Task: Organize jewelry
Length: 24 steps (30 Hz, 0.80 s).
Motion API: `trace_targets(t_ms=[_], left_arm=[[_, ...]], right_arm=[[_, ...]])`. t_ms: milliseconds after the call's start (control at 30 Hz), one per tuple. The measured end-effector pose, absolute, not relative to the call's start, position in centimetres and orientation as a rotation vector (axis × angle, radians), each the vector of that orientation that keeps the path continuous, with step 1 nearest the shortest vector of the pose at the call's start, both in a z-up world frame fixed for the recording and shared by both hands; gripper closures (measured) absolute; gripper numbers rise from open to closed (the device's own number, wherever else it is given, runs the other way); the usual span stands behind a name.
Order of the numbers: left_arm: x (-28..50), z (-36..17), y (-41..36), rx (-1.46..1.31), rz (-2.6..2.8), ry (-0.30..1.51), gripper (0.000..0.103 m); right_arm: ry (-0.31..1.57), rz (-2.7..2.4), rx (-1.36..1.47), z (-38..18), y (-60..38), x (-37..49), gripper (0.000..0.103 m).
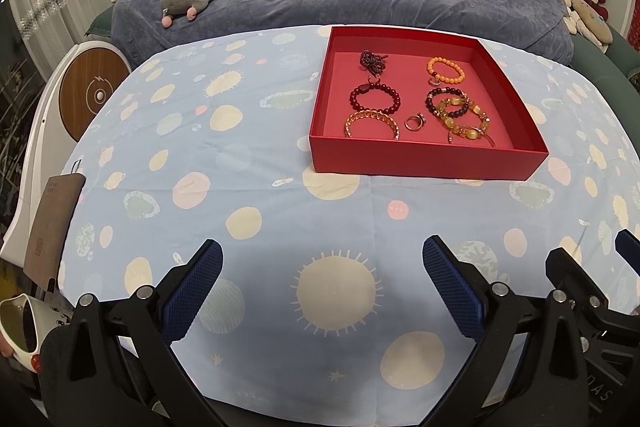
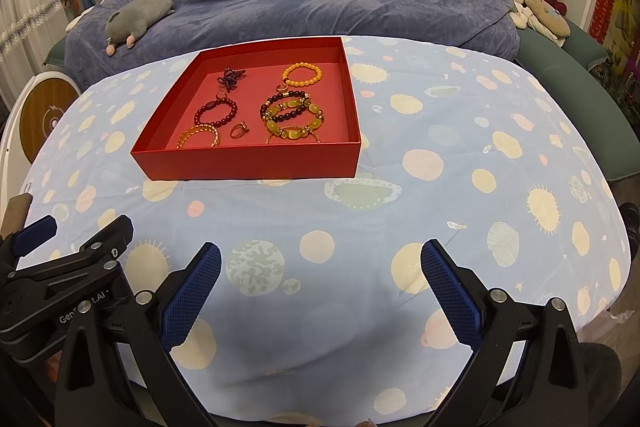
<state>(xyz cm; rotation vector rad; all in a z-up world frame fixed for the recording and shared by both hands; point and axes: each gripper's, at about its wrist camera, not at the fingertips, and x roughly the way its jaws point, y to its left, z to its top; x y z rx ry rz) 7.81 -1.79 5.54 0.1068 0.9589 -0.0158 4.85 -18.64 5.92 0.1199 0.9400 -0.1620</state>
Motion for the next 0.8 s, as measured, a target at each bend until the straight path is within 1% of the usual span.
trace_targets(t_ms=[800], left_arm=[[8.08,5.82,-1.87,0.099,-0.014,0.939,0.007]], right_arm=[[0.942,-0.163,0.111,5.98,-18.82,5.01,0.007]])
